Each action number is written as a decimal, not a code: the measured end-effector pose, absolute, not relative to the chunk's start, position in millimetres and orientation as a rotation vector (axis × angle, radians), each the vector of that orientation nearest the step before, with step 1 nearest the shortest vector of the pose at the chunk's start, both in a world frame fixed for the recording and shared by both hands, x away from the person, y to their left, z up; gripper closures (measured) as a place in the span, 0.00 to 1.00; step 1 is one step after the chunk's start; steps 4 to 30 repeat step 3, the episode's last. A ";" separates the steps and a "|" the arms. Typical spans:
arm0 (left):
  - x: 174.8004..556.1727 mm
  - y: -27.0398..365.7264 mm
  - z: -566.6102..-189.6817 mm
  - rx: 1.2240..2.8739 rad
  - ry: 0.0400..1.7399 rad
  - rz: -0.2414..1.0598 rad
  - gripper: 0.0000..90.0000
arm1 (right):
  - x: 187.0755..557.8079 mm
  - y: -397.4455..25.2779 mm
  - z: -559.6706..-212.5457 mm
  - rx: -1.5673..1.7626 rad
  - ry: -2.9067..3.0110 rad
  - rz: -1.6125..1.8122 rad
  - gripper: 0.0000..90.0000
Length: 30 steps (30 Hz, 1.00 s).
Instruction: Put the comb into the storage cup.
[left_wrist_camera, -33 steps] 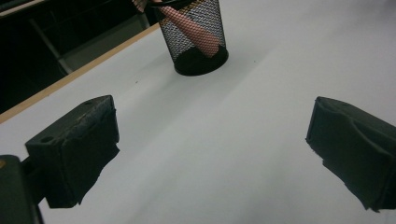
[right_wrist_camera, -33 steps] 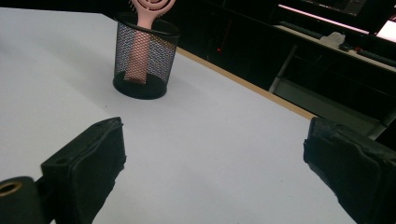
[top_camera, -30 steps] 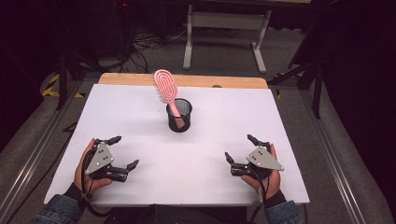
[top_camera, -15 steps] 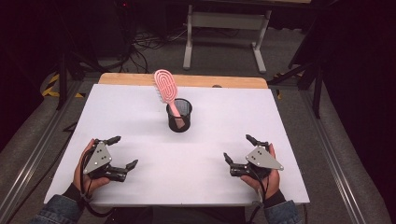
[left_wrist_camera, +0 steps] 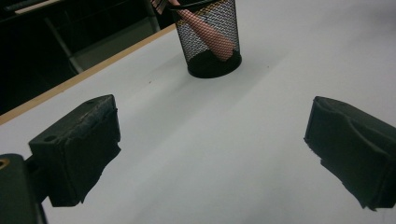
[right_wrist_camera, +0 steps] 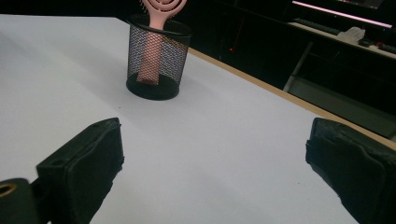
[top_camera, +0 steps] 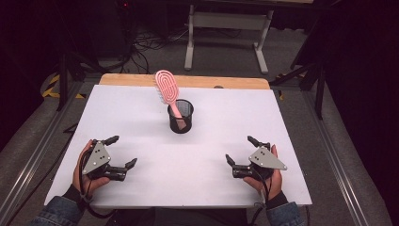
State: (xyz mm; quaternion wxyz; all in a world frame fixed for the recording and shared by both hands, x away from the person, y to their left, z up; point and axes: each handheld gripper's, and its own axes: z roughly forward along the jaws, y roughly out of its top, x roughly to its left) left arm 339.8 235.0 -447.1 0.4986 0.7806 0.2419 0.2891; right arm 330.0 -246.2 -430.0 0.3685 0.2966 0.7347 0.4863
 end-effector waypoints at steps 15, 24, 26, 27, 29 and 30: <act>341.3 234.0 -448.5 1.895 0.584 0.689 0.05 | 330.6 -246.4 -430.3 0.767 1.889 1.252 0.05; 341.3 234.0 -448.5 1.895 0.584 0.689 0.05 | 330.6 -246.4 -430.3 0.767 1.889 1.252 0.05; 341.3 234.0 -448.5 1.895 0.584 0.689 0.05 | 330.6 -246.4 -430.3 0.767 1.889 1.252 0.05; 341.3 234.0 -448.5 1.895 0.584 0.689 0.05 | 330.6 -246.4 -430.3 0.767 1.889 1.252 0.05; 341.3 234.0 -448.5 1.895 0.584 0.689 0.05 | 330.6 -246.4 -430.3 0.767 1.889 1.252 0.05; 341.3 234.0 -448.5 1.895 0.584 0.689 0.05 | 330.6 -246.4 -430.3 0.767 1.889 1.252 0.05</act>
